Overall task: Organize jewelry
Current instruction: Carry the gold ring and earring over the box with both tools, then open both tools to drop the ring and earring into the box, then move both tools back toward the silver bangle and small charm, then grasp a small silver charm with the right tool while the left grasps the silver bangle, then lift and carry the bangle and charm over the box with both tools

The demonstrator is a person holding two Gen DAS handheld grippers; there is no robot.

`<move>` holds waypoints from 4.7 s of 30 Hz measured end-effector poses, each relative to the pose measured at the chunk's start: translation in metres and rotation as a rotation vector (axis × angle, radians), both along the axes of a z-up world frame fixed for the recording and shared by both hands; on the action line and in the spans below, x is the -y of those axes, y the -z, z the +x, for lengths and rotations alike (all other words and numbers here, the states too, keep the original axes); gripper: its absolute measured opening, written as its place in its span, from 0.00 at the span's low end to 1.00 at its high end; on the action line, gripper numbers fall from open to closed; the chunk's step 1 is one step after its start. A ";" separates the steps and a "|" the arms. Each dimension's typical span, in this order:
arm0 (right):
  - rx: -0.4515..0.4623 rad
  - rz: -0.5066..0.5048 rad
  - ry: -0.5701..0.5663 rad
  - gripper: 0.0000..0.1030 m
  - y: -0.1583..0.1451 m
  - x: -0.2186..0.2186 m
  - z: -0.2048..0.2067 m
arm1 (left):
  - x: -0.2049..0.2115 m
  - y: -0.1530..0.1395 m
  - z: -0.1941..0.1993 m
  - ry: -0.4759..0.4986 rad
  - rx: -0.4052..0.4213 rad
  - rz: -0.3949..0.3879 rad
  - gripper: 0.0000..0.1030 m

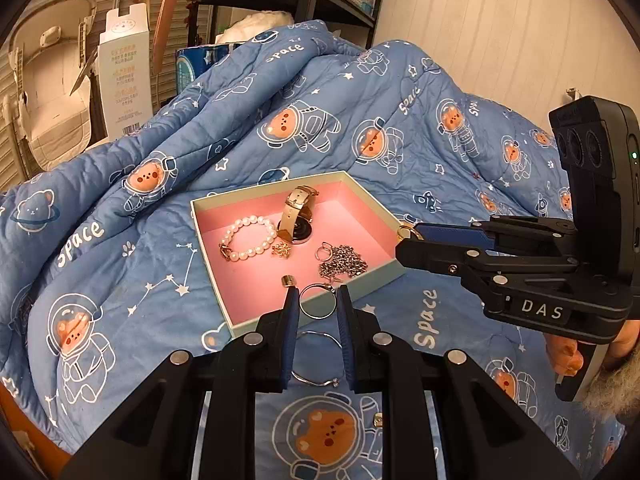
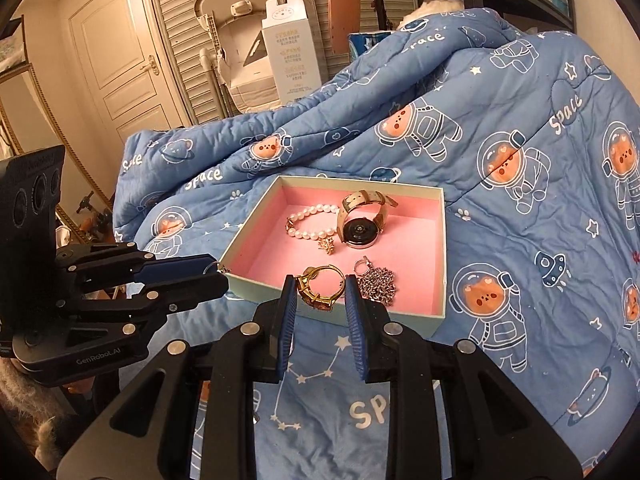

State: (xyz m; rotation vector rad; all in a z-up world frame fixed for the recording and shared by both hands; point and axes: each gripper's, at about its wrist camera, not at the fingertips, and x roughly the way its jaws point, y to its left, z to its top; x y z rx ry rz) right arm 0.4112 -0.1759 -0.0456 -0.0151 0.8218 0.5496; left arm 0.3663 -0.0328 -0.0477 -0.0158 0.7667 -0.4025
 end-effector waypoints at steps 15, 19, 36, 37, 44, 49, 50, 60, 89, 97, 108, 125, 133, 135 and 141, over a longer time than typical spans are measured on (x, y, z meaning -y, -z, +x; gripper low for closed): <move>-0.197 -0.115 -0.019 0.24 0.034 -0.016 0.077 | 0.009 0.021 0.089 0.003 -0.182 0.050 0.18; -0.242 -0.148 -0.037 0.24 0.043 -0.020 0.086 | 0.015 0.031 0.098 0.029 -0.211 0.106 0.18; -0.316 -0.223 -0.037 0.25 0.069 -0.024 0.102 | 0.026 0.053 0.119 0.026 -0.281 0.173 0.18; -0.312 -0.224 -0.032 0.25 0.068 -0.023 0.102 | 0.027 0.052 0.119 0.022 -0.275 0.176 0.19; -0.256 -0.186 -0.036 0.46 0.055 -0.014 0.096 | 0.016 0.038 0.118 -0.025 -0.228 0.134 0.42; -0.174 -0.136 -0.023 0.58 0.034 -0.002 0.086 | 0.000 0.018 0.109 -0.067 -0.169 0.056 0.67; -0.157 -0.125 -0.021 0.59 0.029 0.000 0.082 | -0.004 0.013 0.105 -0.079 -0.150 0.040 0.70; 0.001 -0.088 -0.015 0.72 0.015 0.003 0.006 | -0.032 0.016 0.043 -0.162 -0.122 -0.148 0.93; -0.132 -0.022 0.038 0.35 0.093 -0.038 -0.096 | -0.044 0.073 -0.073 -0.263 -0.070 0.092 0.93; -0.118 -0.020 0.067 0.15 0.096 -0.036 -0.095 | -0.040 0.074 -0.070 -0.266 -0.066 0.114 0.93; -0.116 0.002 0.080 0.15 0.092 -0.024 -0.101 | -0.013 0.073 -0.050 -0.176 -0.068 0.185 0.83; -0.110 -0.003 0.135 0.15 0.091 0.001 -0.120 | 0.040 0.088 -0.003 -0.086 -0.134 0.228 0.74; -0.115 0.001 0.142 0.15 0.092 0.002 -0.121 | 0.040 0.088 -0.001 -0.098 -0.130 0.222 0.62; -0.114 0.000 0.143 0.15 0.092 0.002 -0.120 | 0.040 0.088 -0.002 -0.099 -0.123 0.224 0.56; -0.114 -0.002 0.143 0.15 0.092 0.001 -0.119 | 0.040 0.086 -0.006 -0.095 -0.110 0.212 0.49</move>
